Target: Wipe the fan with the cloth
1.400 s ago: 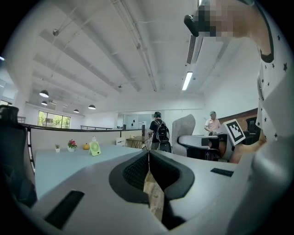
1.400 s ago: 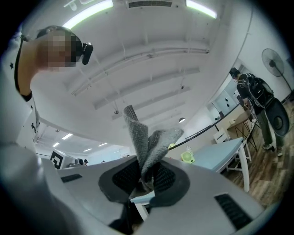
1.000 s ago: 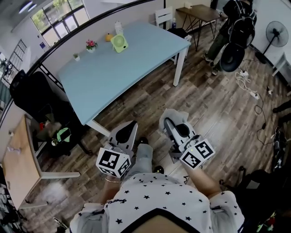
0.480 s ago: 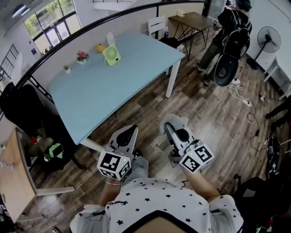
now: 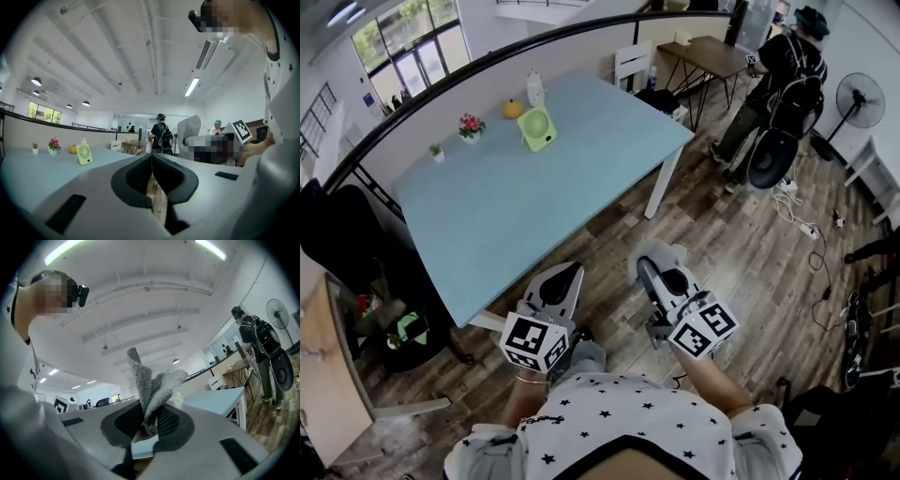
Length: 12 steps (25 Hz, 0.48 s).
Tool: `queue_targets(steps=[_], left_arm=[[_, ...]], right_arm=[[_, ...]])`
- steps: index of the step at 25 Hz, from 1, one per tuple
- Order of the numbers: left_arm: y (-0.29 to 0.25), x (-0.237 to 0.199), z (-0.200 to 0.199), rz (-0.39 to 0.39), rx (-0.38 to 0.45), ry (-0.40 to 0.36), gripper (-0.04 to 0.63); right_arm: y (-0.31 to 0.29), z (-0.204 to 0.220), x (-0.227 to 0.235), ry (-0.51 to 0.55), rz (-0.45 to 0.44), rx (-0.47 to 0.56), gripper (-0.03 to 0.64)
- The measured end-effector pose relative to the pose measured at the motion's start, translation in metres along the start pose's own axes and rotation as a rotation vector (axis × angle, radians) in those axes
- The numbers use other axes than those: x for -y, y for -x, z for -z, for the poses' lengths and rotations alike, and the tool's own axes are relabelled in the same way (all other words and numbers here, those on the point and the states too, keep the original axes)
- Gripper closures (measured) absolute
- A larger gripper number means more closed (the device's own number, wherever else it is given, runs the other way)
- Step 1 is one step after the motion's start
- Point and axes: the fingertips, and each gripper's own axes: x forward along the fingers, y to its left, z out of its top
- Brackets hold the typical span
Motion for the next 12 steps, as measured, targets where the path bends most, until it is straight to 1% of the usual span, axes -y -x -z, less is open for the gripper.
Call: queue_targets(steps=[5,12], left_arm=[[-0.021,-0.035,-0.009,0.005,0.008,0.010,0.565],[-0.041,-0.085,-0.009,-0.010,0.017,0.033,0.565]], right_arm=[[-0.037,-0.002,0.012,0.004,0.012,-0.026,0.571],[-0.080,0.004,0.030,0.008,0.032,-0.055,0.571]])
